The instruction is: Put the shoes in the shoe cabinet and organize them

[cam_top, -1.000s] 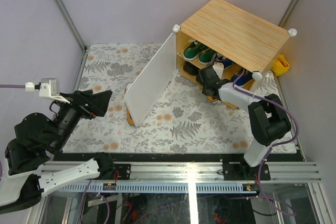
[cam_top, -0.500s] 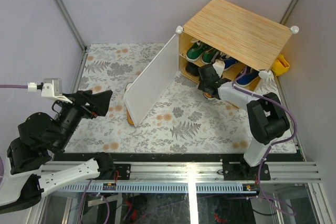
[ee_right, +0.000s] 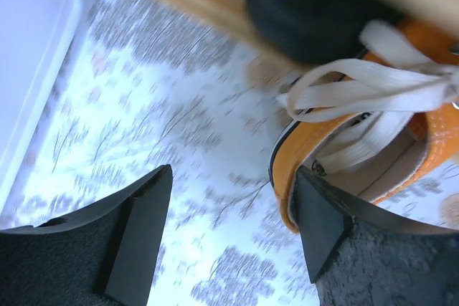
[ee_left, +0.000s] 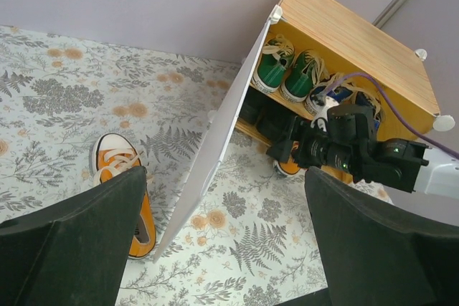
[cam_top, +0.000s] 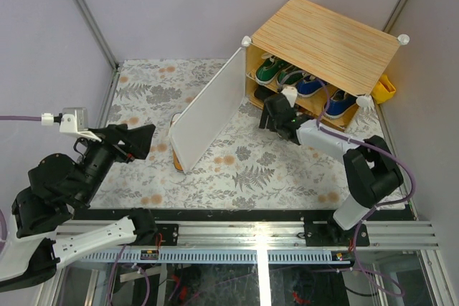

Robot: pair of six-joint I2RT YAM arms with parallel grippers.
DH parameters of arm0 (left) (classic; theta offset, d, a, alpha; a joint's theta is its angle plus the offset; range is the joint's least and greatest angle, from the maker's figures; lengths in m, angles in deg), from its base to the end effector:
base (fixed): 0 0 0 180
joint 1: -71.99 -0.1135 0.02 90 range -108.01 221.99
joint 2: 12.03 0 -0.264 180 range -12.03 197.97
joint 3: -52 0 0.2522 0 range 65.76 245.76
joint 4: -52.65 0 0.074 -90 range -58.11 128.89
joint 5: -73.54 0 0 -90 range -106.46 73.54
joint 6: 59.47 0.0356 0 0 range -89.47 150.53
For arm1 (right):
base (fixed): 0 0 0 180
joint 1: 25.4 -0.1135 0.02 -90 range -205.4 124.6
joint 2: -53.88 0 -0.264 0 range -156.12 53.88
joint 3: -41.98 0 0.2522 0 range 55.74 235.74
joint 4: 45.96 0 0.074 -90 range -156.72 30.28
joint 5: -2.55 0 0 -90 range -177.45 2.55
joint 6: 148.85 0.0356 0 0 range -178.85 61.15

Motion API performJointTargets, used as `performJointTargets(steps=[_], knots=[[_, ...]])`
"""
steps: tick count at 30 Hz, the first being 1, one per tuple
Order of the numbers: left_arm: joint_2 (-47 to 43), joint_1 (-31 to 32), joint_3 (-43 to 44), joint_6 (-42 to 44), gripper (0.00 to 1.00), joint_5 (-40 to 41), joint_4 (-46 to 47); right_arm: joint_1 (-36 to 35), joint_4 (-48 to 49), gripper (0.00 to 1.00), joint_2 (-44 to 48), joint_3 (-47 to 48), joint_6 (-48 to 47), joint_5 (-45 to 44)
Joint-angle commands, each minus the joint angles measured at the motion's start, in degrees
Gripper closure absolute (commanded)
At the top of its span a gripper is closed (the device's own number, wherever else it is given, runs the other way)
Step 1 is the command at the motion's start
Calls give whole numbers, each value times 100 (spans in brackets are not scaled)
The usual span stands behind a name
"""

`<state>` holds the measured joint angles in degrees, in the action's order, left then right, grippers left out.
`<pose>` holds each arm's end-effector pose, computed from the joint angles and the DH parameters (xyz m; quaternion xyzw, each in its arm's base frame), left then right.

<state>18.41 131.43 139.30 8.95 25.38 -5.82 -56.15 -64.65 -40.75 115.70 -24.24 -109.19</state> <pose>0.0361 -0.0144 0.4556 -0.0182 0.7142 -0.2283 0.6614 0.3156 0.1724 0.2184 0.1102 0.8854 0.0822 0.4441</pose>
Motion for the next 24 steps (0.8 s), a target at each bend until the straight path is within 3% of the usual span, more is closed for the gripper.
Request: performJointTargets(steps=[1, 8, 15, 20, 24], knots=[[-119, -3, -78, -67, 10, 30, 145, -940, -277, 26, 389, -4, -270, 233], [-179, -4, -71, -183, 6, 114, 5, -2043, -481, 26, 708, -196, -358, 280], [-207, -4, -22, -240, 6, -4, -89, -2093, -1127, 23, 749, -260, -335, -772], [-308, -4, -4, -254, 6, 101, -161, -2214, -1052, 25, 1193, -256, -844, -342], [-273, -4, 90, -236, 6, 84, -161, -2275, -1463, 25, 1309, -105, -974, -924]])
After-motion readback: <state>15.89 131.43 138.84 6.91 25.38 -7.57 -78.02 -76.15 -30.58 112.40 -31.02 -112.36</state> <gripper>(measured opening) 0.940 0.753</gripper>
